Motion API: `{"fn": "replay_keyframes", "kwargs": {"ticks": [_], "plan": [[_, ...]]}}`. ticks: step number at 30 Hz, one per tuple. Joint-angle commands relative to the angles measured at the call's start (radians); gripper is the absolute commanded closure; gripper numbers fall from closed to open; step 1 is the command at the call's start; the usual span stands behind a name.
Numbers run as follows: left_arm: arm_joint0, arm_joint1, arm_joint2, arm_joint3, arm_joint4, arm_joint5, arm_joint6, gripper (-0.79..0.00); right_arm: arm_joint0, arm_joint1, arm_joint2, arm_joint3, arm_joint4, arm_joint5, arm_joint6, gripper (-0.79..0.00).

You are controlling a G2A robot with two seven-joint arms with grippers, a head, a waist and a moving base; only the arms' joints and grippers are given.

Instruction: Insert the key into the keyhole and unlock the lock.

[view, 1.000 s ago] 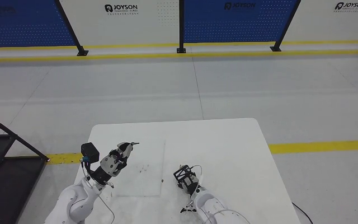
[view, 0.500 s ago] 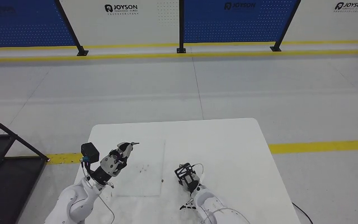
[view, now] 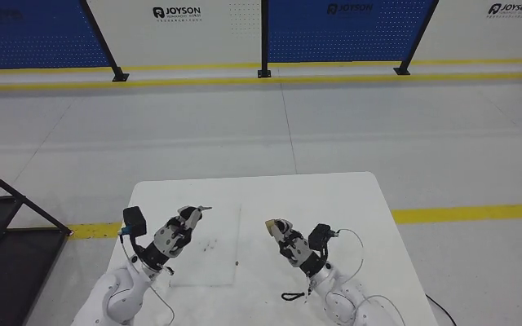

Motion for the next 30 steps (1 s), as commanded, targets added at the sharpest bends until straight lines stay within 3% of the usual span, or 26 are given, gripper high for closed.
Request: {"fn": "replay_keyframes", "kwargs": {"ticks": [1, 5, 9, 12, 30], "plan": [[-0.01, -0.002, 0.031, 0.011, -0.083, -0.055, 0.005, 0.0, 0.007, 0.004, 0.009, 0.005, 0.029, -0.139, -0.045, 0.0], [-0.04, -0.006, 0.095, 0.043, -0.224, -0.112, -0.014, 0.0, 0.024, 0.004, 0.003, 0.036, 0.024, -0.303, -0.175, 0.0], [-0.064, -0.013, 0.163, 0.065, -0.325, -0.157, -0.025, 0.0, 0.046, 0.0, -0.009, 0.066, 0.003, -0.394, -0.259, 0.0], [-0.089, -0.014, 0.207, 0.088, -0.39, -0.157, -0.046, 0.0, 0.066, 0.001, -0.038, 0.073, -0.045, -0.4, -0.304, 0.0], [-0.089, -0.014, 0.207, 0.088, -0.39, -0.157, -0.046, 0.0, 0.074, 0.0, -0.045, 0.072, -0.025, -0.382, -0.293, 0.0]]}}
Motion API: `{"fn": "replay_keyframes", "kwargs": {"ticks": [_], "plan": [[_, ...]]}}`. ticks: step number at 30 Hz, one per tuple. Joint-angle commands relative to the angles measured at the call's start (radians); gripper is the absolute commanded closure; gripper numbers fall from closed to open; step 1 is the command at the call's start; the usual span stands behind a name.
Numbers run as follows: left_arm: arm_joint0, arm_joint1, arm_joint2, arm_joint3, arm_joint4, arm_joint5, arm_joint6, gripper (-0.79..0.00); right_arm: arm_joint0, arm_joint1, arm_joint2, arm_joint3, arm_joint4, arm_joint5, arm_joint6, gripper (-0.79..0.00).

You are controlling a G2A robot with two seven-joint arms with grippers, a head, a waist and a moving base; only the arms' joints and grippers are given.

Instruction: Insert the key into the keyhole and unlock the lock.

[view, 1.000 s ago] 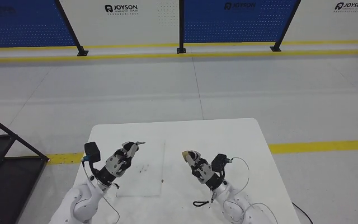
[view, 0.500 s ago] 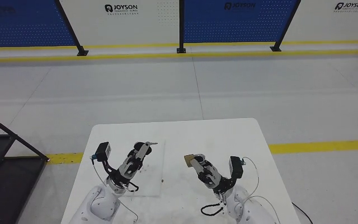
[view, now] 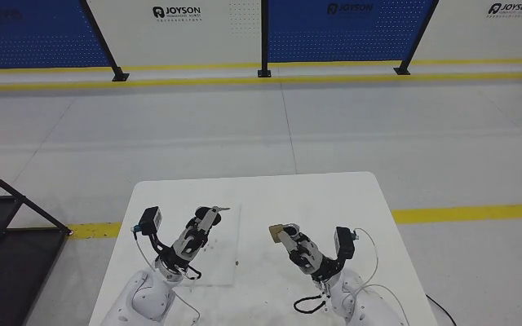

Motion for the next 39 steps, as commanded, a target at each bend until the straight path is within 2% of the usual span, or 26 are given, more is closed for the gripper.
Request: {"fn": "replay_keyframes", "kwargs": {"ticks": [1, 5, 11, 14, 23, 27, 39], "plan": [[-0.004, -0.002, 0.005, -0.007, -0.007, 0.02, 0.009, 0.0, 0.007, -0.007, -0.017, -0.01, 0.054, 0.018, 0.012, 0.0], [-0.026, -0.015, 0.068, 0.021, -0.049, 0.001, 0.031, 0.0, 0.033, -0.025, -0.077, 0.001, 0.175, -0.007, 0.007, 0.0], [-0.076, -0.052, 0.169, 0.093, -0.031, 0.0, 0.192, 0.0, 0.072, -0.047, -0.162, 0.02, 0.302, -0.007, -0.056, 0.0], [-0.094, -0.071, 0.202, 0.132, 0.036, 0.0, 0.293, 0.0, 0.084, -0.059, -0.173, 0.029, 0.331, -0.006, -0.086, 0.0], [-0.129, -0.111, 0.28, 0.199, 0.155, 0.009, 0.424, 0.0, 0.077, -0.088, -0.148, 0.054, 0.334, -0.007, -0.084, 0.0], [-0.139, -0.128, 0.304, 0.203, 0.221, 0.054, 0.476, 0.0, 0.078, -0.089, -0.145, 0.056, 0.331, -0.007, -0.085, 0.0], [-0.146, -0.166, 0.37, 0.224, 0.431, 0.092, 0.668, 0.0, 0.078, -0.089, -0.145, 0.056, 0.331, -0.007, -0.085, 0.0]]}}
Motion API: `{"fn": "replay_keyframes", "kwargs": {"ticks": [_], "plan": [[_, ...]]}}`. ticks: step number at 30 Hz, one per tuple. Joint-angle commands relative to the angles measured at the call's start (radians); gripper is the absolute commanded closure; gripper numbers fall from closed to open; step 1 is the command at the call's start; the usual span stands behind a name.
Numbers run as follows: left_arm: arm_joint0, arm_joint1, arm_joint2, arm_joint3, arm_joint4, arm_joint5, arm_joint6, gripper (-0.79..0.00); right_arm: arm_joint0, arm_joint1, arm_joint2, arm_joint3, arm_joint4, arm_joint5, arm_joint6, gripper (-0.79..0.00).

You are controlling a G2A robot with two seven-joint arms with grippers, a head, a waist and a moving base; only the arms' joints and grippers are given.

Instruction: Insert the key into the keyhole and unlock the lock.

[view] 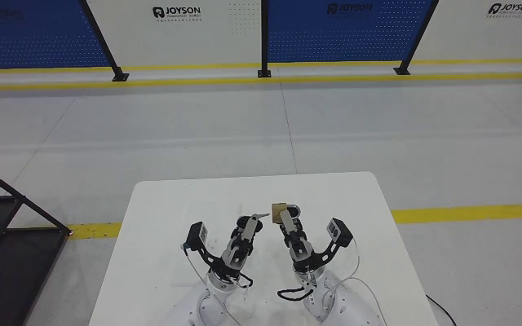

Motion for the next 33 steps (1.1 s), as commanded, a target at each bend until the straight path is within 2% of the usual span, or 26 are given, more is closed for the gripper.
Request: {"fn": "replay_keyframes", "kwargs": {"ticks": [1, 10, 20, 33], "plan": [[-0.003, -0.004, 0.004, 0.008, 0.031, 0.012, 0.034, 0.0, 0.0, 0.0, 0.0, 0.0, 0.0, 0.0, 0.0, 0.0], [-0.008, -0.015, 0.014, 0.034, 0.079, 0.031, 0.082, 0.0, 0.0, 0.0, 0.0, 0.0, 0.0, 0.0, 0.0, 0.0], [0.009, -0.014, -0.009, 0.011, 0.068, 0.017, 0.068, 0.0, -0.022, 0.0, 0.033, -0.041, 0.031, 0.043, 0.077, 0.0], [0.029, -0.012, -0.041, -0.004, 0.056, -0.016, 0.035, 0.0, -0.03, 0.002, 0.076, -0.044, -0.017, 0.021, 0.14, 0.0]]}}
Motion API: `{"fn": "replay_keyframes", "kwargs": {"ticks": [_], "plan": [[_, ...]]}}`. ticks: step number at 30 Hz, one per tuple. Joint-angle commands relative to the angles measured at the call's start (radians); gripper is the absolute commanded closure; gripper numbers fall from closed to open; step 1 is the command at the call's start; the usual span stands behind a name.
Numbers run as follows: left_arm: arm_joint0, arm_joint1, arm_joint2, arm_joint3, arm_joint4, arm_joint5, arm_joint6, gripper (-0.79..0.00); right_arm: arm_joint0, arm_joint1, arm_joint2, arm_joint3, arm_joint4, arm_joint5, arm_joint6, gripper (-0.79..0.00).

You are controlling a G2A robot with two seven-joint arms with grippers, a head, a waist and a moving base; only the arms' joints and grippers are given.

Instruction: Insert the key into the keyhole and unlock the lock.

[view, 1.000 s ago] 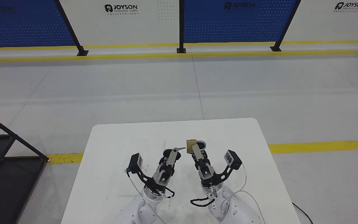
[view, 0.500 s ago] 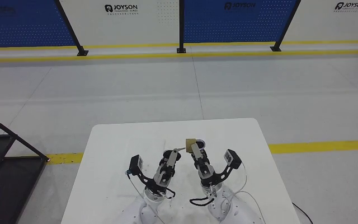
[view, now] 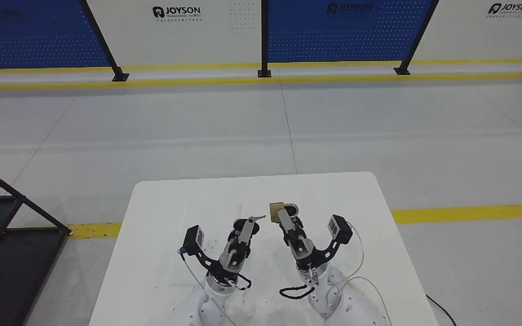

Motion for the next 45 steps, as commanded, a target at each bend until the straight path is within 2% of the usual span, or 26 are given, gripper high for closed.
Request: {"fn": "replay_keyframes", "kwargs": {"ticks": [1, 45], "plan": [[-0.001, -0.001, -0.001, 0.001, 0.002, -0.001, -0.001, 0.0, -0.003, 0.0, 0.004, -0.002, -0.006, -0.001, 0.003, 0.0], [-0.014, -0.021, 0.002, 0.032, 0.037, -0.003, -0.005, 0.0, -0.029, -0.024, 0.035, -0.007, -0.06, 0.009, 0.033, 0.0]]}}
